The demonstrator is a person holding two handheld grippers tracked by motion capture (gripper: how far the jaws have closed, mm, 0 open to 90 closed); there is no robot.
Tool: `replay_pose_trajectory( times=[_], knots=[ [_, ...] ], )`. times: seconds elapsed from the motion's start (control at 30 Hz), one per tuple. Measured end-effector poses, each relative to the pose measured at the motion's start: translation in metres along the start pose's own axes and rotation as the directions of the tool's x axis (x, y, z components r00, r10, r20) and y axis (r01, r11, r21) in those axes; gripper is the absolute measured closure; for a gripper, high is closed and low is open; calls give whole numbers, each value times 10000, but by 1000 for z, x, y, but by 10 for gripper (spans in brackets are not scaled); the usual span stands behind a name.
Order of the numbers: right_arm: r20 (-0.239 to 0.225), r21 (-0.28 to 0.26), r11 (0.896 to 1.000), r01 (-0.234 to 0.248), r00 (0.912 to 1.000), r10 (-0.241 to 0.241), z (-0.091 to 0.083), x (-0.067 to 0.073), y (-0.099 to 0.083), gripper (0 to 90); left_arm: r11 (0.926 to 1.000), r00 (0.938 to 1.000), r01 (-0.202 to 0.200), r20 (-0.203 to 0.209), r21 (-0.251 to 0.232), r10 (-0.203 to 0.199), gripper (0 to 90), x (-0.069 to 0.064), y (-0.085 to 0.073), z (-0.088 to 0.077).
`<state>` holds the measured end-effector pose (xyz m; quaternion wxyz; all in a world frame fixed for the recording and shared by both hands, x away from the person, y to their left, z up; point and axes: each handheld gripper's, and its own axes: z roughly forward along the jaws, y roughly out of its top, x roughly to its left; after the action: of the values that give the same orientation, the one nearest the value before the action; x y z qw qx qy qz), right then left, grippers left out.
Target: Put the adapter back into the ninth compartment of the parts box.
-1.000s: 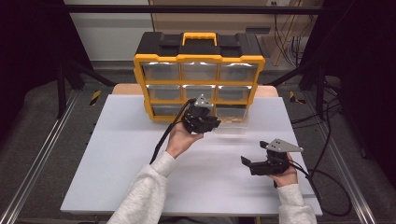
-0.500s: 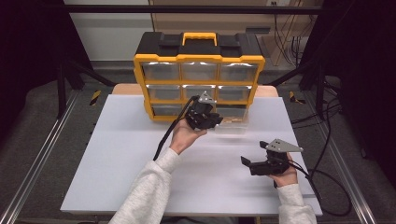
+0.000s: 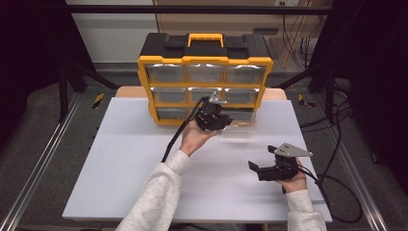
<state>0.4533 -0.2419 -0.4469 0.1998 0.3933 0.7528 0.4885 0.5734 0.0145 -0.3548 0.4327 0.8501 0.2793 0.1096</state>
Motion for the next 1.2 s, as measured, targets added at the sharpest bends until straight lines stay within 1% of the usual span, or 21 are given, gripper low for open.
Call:
replay_pose_trajectory(
  times=[0.17,0.23,0.37,0.47,0.6,0.67,0.97,1.2],
  knots=[
    [3,-5,10000,-1,10000,1,0,0,0,7,10000,10000,28,-37,-69,-28,754,2,1,4],
    [1,4,10000,6,10000,-6,0,0,0,6,10000,10000,16,-79,-45,-16,754,3,0,6],
    [5,4,10000,-13,10000,13,0,0,0,7,9999,9999,119,-105,55,-119,754,7,-1,10],
    [11,2,10000,8,10000,-8,0,0,0,7,9999,9999,85,-130,54,-84,754,8,-1,13],
    [11,16,10000,-6,10000,6,0,0,0,7,9999,9997,168,-151,40,-167,754,10,1,16],
    [6,0,10000,-14,10000,14,0,0,0,6,9999,9998,109,-179,53,-108,755,10,1,17],
    [-3,5,10000,0,10000,0,0,0,0,7,9998,9997,148,-218,116,-146,754,14,2,23],
    [-6,3,10000,-3,10000,3,0,0,0,7,9996,9991,197,-369,204,-189,754,19,1,28]
  ],
)
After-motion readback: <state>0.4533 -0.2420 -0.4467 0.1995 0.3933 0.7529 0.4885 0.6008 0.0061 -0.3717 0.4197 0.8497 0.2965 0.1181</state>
